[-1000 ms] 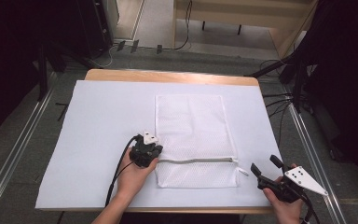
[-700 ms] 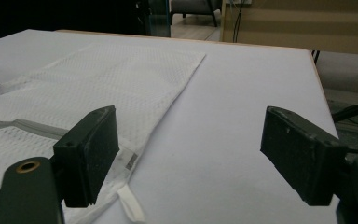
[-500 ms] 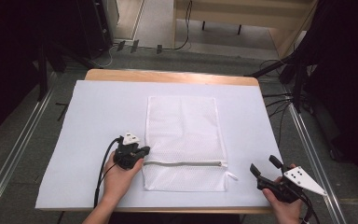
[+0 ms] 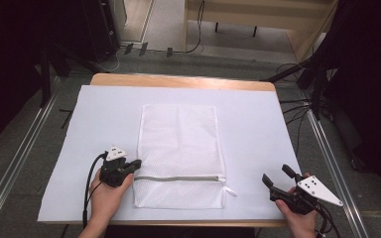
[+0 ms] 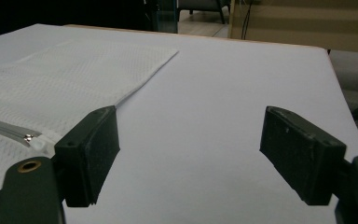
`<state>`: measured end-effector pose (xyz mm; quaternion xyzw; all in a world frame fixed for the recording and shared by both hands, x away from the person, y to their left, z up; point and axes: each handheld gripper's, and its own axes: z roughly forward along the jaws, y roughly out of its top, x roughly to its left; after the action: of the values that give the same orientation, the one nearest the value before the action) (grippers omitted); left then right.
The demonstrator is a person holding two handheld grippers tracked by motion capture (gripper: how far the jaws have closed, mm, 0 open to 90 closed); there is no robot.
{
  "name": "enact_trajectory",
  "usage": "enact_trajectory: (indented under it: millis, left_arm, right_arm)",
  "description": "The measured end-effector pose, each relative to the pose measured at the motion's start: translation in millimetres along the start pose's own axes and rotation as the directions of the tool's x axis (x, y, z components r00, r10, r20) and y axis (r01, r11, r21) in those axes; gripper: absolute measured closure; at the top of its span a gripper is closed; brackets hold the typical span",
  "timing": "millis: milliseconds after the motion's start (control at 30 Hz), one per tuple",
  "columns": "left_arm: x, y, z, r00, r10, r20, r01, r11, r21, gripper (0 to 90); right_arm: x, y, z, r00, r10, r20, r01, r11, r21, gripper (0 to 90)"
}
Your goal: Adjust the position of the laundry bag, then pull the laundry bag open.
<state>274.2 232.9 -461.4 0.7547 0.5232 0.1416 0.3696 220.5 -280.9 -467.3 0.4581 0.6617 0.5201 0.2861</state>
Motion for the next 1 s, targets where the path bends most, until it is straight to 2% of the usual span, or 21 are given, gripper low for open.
enact_trajectory:
  millis: [333, 400, 533, 567, 600, 633, 733, 867, 933, 967, 1000]
  left_arm:
    - [3.7, -3.9, -5.1, 1.0, 0.003, -0.004, -0.003, 0.9998, -0.021, 89.7]
    - [5.5, -3.6, -5.5, 0.9999, -0.007, -0.007, 0.007, 0.9994, -0.033, 86.5]
    - [9.4, -2.5, -8.3, 0.9996, -0.025, -0.012, 0.024, 0.9974, -0.068, 62.5]
    - [10.7, -1.5, -11.4, 0.9995, -0.032, -0.008, 0.031, 0.9958, -0.086, 62.5]
    - [10.9, -0.1, -14.6, 0.9994, -0.031, -0.013, 0.03, 0.9939, -0.106, 51.1]
    - [10.4, 0.6, -16.2, 0.9995, -0.027, -0.013, 0.026, 0.9931, -0.115, 49.5]
    - [7.7, 2.4, -20.0, 0.9998, -0.022, -0.005, 0.021, 0.99, -0.139, 46.9]
    - [2.9, 4.4, -22.3, 1.0, -0.005, 0.001, 0.005, 0.9875, -0.157, 47.1]
    - [1.8, 5.3, -22.2, 0.9999, -0.008, 0.01, 0.01, 0.9862, -0.165, 47.7]
    - [-1.0, 7.5, -22.2, 0.999, -0.016, 0.042, 0.023, 0.9846, -0.173, 48.1]
    - [-3.0, 8.5, -22.0, 0.9989, -0.008, 0.047, 0.016, 0.9846, -0.174, 48.4]
  right_arm:
    - [5.2, -0.6, 4.4, 0.9998, -0.015, -0.01, 0.015, 1.0, 0.01, 20.1]
    - [6.5, -0.4, 3.6, 0.9997, -0.021, -0.013, 0.021, 1.0, 0.011, 20.2]
    - [8.1, 0.0, 2.5, 0.9996, -0.024, -0.017, 0.024, 1.0, 0.004, 20.3]
    - [8.5, 0.0, 2.6, 0.9995, -0.026, -0.017, 0.026, 1.0, 0.003, 20.3]
    - [10.5, 0.1, 3.4, 0.9991, -0.037, -0.022, 0.037, 0.999, 0.004, 20.8]
    - [11.9, 0.0, 3.6, 0.9989, -0.037, -0.028, 0.037, 0.999, 0.005, 21.0]
    - [17.0, -0.3, 5.1, 0.9983, -0.044, -0.039, 0.045, 0.999, 0.007, 22.5]
    - [26.1, -1.2, 8.3, 0.9981, -0.061, -0.008, 0.061, 0.998, 0.009, 26.3]
    - [27.9, -1.6, 9.1, 0.9985, -0.047, -0.027, 0.048, 0.999, 0.014, 28.4]
    - [31.7, -2.6, 11.6, 0.9982, -0.041, -0.044, 0.043, 0.998, 0.049, 33.1]
    - [32.9, -3.2, 12.3, 0.998, -0.039, -0.049, 0.042, 0.997, 0.061, 34.2]
